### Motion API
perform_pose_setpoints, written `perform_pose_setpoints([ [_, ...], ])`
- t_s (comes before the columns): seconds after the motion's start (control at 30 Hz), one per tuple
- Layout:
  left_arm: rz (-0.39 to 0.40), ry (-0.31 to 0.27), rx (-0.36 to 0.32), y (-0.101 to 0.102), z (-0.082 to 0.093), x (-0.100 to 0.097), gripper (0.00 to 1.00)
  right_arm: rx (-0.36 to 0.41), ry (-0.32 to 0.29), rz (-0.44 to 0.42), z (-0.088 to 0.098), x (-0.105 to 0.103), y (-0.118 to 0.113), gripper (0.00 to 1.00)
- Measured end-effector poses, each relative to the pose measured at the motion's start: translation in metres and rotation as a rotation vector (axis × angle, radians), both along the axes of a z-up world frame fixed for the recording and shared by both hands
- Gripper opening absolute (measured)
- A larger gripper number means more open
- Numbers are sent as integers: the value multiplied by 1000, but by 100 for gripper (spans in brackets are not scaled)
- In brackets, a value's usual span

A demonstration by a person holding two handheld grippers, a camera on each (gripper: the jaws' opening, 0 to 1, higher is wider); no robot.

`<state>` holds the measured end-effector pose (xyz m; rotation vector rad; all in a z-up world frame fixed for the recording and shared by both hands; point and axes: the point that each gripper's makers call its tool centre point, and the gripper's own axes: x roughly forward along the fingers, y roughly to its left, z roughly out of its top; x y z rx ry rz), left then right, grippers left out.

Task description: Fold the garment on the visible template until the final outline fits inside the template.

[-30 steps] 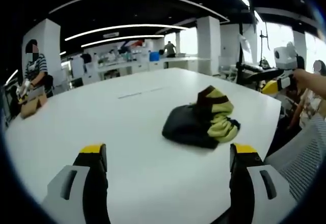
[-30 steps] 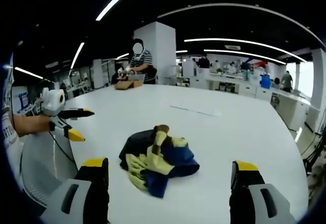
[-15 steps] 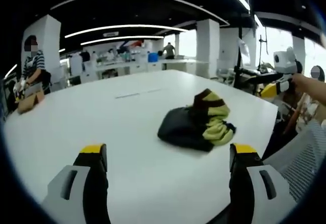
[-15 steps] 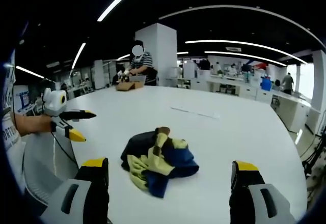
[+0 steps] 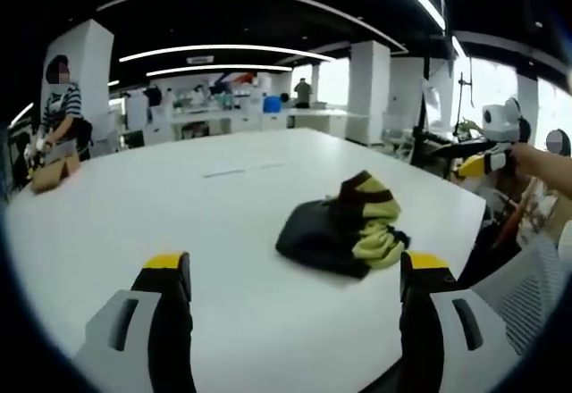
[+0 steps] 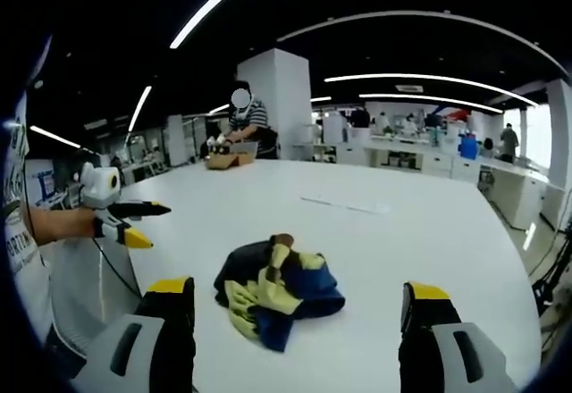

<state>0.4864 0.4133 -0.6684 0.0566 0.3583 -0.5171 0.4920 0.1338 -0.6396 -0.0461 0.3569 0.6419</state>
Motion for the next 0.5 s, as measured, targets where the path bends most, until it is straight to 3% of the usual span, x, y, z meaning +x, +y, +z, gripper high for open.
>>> perform_pose_setpoints([
  [0.13,-15,0,14,-3,4,-3,91,12,12,17,-2,-1,1,90],
  [0.5,-30,1,25,-23,10,-7,76,41,36,66,-10,1,2,71],
])
